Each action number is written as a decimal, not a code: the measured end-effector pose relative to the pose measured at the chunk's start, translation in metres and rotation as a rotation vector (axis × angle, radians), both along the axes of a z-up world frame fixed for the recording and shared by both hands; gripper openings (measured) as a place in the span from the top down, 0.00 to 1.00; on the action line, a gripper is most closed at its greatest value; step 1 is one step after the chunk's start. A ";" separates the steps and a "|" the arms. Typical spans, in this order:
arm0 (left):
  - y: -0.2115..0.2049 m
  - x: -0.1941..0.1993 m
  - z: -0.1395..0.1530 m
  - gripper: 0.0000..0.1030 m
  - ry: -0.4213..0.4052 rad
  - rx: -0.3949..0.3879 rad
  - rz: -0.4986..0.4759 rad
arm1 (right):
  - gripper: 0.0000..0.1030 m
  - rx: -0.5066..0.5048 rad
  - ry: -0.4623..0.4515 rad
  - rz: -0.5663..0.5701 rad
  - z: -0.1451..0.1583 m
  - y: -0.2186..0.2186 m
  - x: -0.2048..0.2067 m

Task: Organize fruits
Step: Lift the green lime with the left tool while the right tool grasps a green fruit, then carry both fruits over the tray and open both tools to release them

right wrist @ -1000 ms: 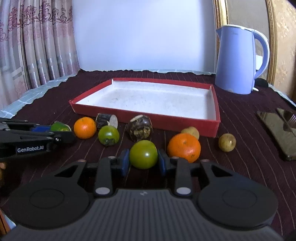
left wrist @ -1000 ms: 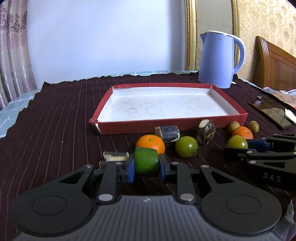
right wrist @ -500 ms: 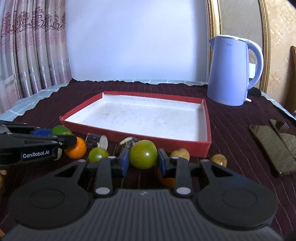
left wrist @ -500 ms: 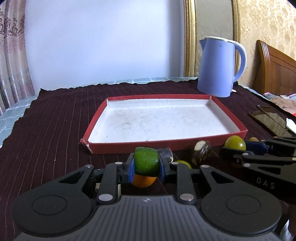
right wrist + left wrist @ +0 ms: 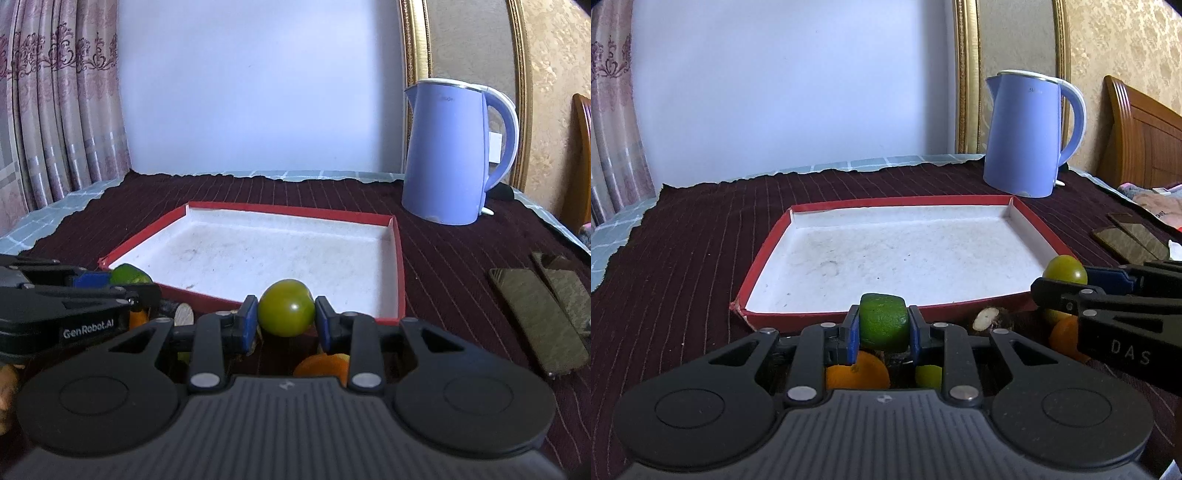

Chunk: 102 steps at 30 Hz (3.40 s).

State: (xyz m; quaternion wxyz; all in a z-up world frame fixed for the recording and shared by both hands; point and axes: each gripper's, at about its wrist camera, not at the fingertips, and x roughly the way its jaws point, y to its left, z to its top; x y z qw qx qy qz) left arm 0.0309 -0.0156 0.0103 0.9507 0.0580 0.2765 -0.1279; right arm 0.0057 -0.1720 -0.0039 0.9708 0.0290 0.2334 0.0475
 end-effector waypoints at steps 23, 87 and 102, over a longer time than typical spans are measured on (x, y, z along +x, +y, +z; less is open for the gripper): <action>-0.013 0.041 0.005 0.75 0.023 0.043 0.032 | 0.70 -0.023 0.009 -0.018 0.008 -0.007 0.030; -0.038 0.151 -0.013 0.75 0.116 0.136 0.172 | 0.70 -0.030 0.108 -0.111 -0.006 -0.030 0.132; -0.042 0.156 -0.015 0.75 0.139 0.149 0.175 | 0.56 -0.007 0.090 -0.128 -0.003 -0.035 0.132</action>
